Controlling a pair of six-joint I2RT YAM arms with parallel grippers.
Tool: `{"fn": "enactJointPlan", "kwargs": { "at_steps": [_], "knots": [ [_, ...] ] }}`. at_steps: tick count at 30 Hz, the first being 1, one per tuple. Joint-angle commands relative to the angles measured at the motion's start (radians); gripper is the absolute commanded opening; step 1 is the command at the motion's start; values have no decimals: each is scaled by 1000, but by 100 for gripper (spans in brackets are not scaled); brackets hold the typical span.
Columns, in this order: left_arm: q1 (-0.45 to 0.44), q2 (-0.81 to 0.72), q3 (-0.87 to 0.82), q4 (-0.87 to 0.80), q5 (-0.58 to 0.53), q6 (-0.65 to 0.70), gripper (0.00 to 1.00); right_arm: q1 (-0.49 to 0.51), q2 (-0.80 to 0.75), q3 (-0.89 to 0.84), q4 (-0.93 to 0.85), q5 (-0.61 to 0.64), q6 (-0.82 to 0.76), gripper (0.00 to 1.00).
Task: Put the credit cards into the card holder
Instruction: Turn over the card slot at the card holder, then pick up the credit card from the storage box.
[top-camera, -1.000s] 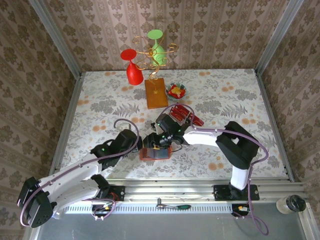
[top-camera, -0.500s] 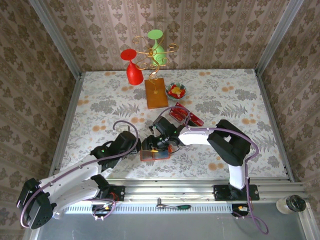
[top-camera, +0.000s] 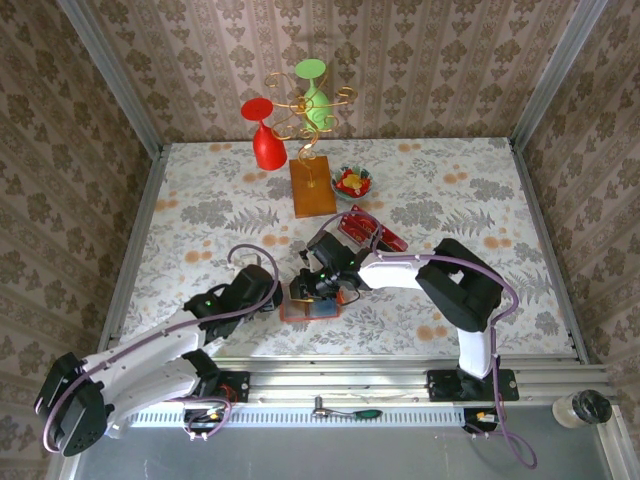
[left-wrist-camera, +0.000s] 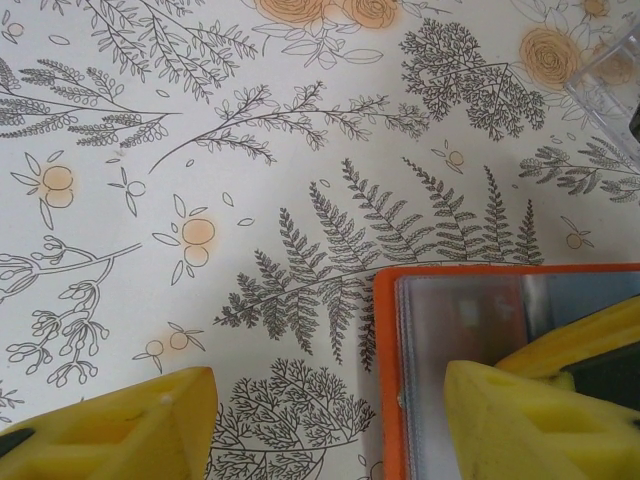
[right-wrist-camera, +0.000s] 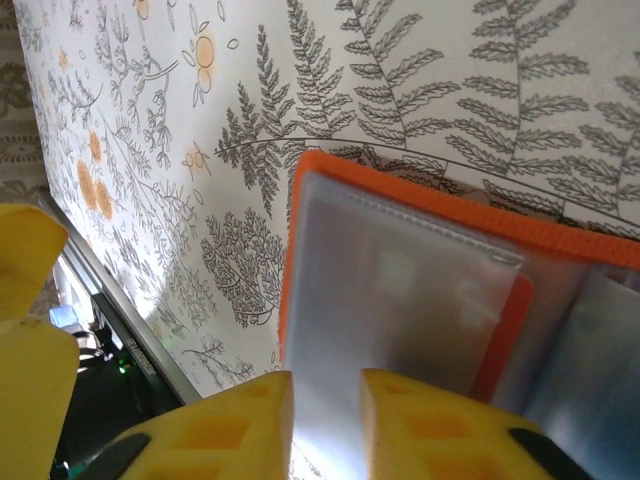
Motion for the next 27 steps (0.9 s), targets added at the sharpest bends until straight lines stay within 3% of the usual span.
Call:
{"fn": "enactJointPlan", "kwargs": {
  "at_steps": [1,13,27],
  "knots": [
    [6,10,-12,30,12,-17,63,-3,-9,-13,-8,-5,-7,17],
    [3,48,-29,64,23,-31,63,-7,19,8,-13,-16,-11,15],
    [-39,97,-45,130,29,-60,62,-91,-154,-21,-112,26,-71,16]
  ]
}}
